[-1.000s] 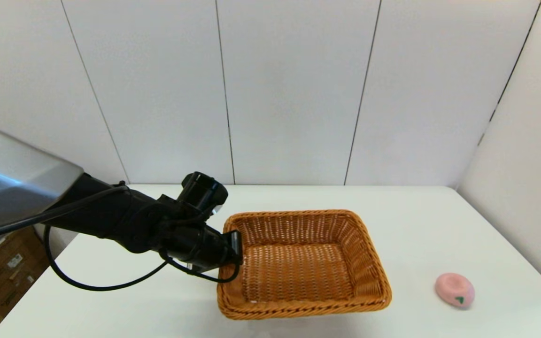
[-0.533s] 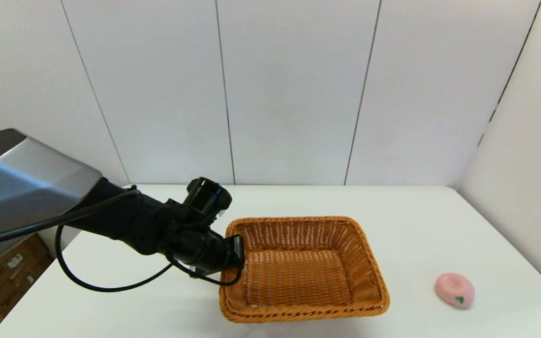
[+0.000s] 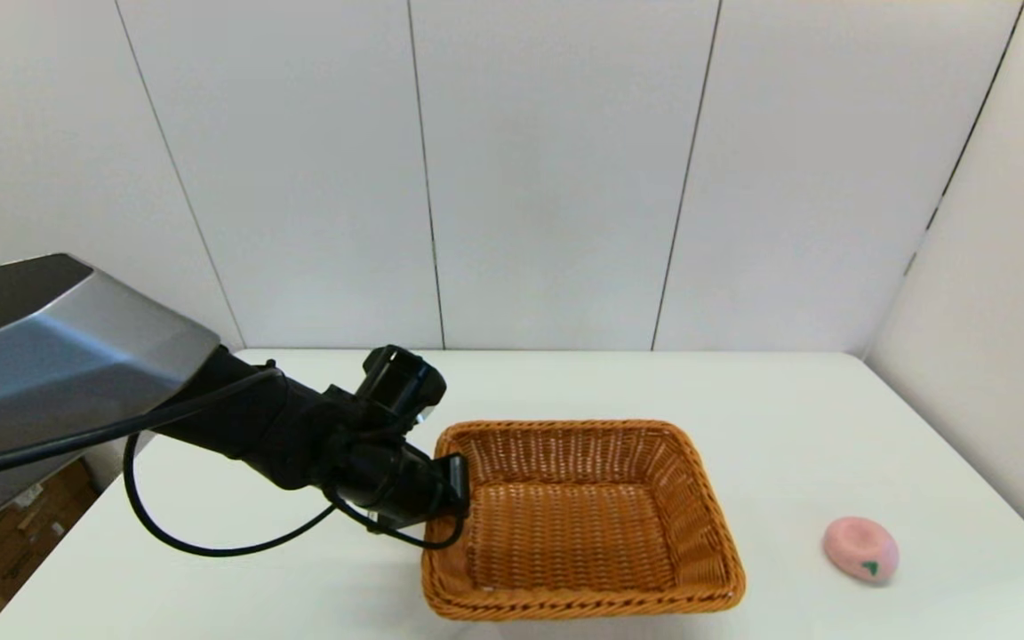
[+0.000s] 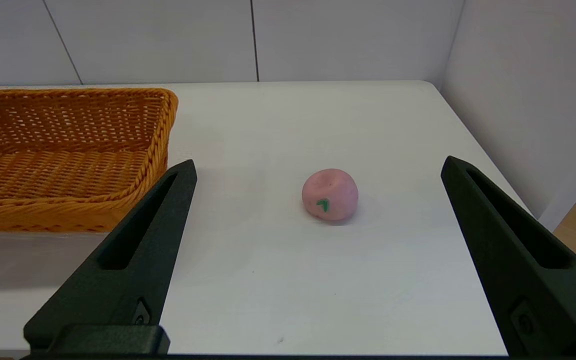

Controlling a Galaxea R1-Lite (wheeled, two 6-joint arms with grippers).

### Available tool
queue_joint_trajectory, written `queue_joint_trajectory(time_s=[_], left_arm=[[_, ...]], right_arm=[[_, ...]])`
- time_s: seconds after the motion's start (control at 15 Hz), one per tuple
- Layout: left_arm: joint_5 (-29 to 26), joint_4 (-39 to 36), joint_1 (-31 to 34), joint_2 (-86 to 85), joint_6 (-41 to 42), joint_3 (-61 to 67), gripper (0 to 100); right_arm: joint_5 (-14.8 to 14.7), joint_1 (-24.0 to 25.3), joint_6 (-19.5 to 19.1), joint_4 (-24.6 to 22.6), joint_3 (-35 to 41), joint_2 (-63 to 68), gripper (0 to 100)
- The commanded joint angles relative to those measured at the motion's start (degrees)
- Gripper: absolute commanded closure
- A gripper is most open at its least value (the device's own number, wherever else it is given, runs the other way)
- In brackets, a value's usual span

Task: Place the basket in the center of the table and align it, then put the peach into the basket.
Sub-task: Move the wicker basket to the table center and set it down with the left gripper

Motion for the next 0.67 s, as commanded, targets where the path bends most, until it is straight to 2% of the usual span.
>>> queue_joint_trajectory(time_s=[0.07,0.33,0.4,0.67], left_arm=[[-0.1,0.0,-0.3,0.3,0.4,-0.1,100],[0.1,0.0,-0.3,0.8,-0.1,-0.5,100],[0.2,0.1,-0.3,1.4,-0.4,-1.1,0],[0.1,0.0,-0.2,1.1,-0.2,-1.1,0]], right_arm=[[0.0,0.0,0.0,-0.1,0.0,0.0,0],[0.0,0.0,0.0,-0.1,0.0,0.1,0],[0.0,0.0,0.0,0.0,0.0,0.1,0],[0.0,0.0,0.0,0.0,0.0,0.0,0]])
